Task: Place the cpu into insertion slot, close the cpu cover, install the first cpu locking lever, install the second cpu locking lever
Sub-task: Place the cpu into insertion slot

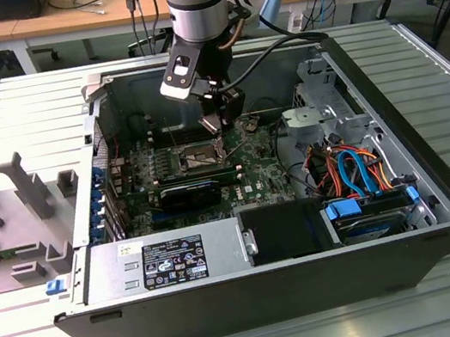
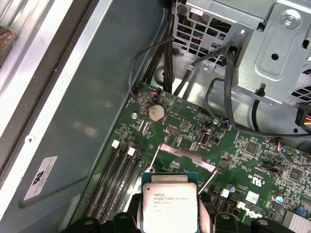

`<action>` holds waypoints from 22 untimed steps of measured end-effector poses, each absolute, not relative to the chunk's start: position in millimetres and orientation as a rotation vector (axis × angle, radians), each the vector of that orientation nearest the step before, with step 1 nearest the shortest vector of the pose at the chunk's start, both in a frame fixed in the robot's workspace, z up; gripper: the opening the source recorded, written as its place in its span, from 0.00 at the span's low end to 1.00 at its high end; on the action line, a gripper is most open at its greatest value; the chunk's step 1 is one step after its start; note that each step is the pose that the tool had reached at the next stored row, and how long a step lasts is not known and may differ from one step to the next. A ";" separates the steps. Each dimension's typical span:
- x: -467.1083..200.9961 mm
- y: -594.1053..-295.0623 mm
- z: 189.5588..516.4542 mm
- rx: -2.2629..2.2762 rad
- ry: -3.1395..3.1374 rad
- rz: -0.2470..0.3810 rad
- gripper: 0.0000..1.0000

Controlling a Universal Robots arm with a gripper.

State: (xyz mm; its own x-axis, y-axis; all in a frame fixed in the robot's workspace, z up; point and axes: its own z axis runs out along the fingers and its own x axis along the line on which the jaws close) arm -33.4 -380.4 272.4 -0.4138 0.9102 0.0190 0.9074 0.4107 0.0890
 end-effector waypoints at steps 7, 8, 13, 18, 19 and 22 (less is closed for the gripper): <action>-33.4 -380.4 271.9 1.716 2.588 0.132 0.55; -33.4 -380.4 271.9 1.718 2.587 0.132 0.55; -33.4 -380.4 271.8 1.725 2.582 0.132 0.55; -33.4 -380.4 271.8 1.733 2.576 0.131 0.55; -33.4 -380.4 271.8 1.734 2.576 0.131 0.55; -33.4 -380.4 271.6 1.738 2.573 0.131 0.55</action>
